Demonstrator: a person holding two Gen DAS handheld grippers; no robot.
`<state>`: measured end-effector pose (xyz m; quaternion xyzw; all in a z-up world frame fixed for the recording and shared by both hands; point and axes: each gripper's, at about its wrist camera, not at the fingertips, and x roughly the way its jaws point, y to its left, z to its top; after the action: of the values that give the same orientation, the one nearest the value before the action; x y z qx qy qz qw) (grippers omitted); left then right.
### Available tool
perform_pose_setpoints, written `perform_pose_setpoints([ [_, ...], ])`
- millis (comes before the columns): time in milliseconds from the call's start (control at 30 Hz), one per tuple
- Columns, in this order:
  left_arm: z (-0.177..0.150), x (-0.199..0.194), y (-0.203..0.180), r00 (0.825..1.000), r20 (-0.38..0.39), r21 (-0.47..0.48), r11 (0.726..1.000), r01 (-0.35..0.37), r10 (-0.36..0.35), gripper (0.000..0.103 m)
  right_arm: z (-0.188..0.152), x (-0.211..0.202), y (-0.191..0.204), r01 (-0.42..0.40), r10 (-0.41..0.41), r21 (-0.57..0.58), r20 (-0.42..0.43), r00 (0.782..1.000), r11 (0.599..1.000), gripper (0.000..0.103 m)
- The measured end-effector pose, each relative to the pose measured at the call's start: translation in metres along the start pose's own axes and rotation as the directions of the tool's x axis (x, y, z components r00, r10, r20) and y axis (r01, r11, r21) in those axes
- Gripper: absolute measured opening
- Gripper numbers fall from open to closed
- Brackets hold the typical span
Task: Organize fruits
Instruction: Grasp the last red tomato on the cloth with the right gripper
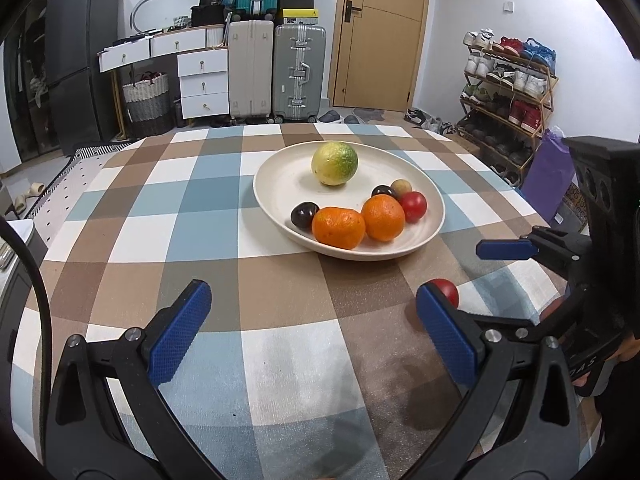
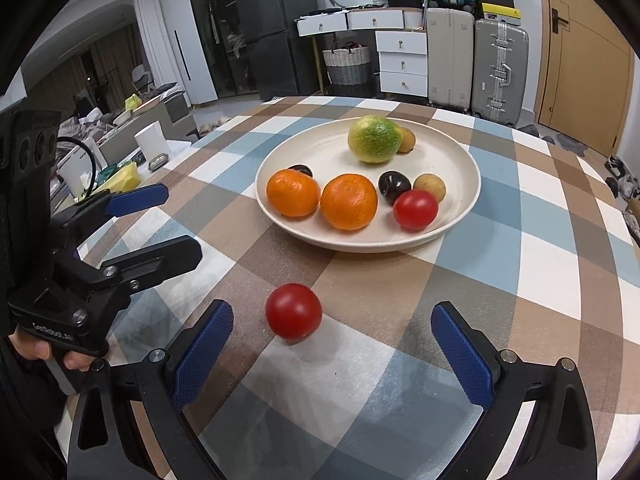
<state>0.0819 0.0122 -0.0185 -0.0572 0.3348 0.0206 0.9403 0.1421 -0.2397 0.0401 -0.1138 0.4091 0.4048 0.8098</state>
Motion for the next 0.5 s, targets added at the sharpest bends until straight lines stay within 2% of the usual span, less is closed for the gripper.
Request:
perform_pose_setpoints([
  [33,0.000,0.001,0.000,1.000,-0.001,-0.002,1.000,0.002,-0.002,0.102,0.000,0.001,0.000,0.001,-0.001,-0.003,-0.004,1.000,1.000,0.100],
  [100,0.000,0.002,0.001,1.000,-0.008,-0.007,1.000,0.000,0.000,0.102,-0.001,0.002,0.001,-0.007,0.007,-0.007,-0.012,1.000,1.000,0.089],
  [167,0.000,0.004,0.002,1.000,-0.013,-0.013,1.000,0.000,0.000,0.102,-0.001,0.003,0.001,-0.014,0.014,-0.005,-0.021,1.000,1.000,0.082],
  [367,-0.001,0.004,-0.002,0.999,-0.019,0.011,1.000,0.026,-0.025,0.101,0.000,0.006,0.007,-0.034,0.033,-0.028,-0.029,0.999,0.999,0.072],
  [433,-0.001,0.002,-0.006,0.999,-0.012,0.030,0.999,0.039,-0.039,0.092,0.000,0.007,0.008,-0.038,0.036,-0.037,-0.036,0.999,0.999,0.069],
  [500,-0.002,0.002,-0.009,0.998,-0.020,0.043,0.997,0.060,-0.059,0.077,0.000,0.011,0.010,-0.041,0.039,-0.044,-0.052,0.998,0.998,0.056],
])
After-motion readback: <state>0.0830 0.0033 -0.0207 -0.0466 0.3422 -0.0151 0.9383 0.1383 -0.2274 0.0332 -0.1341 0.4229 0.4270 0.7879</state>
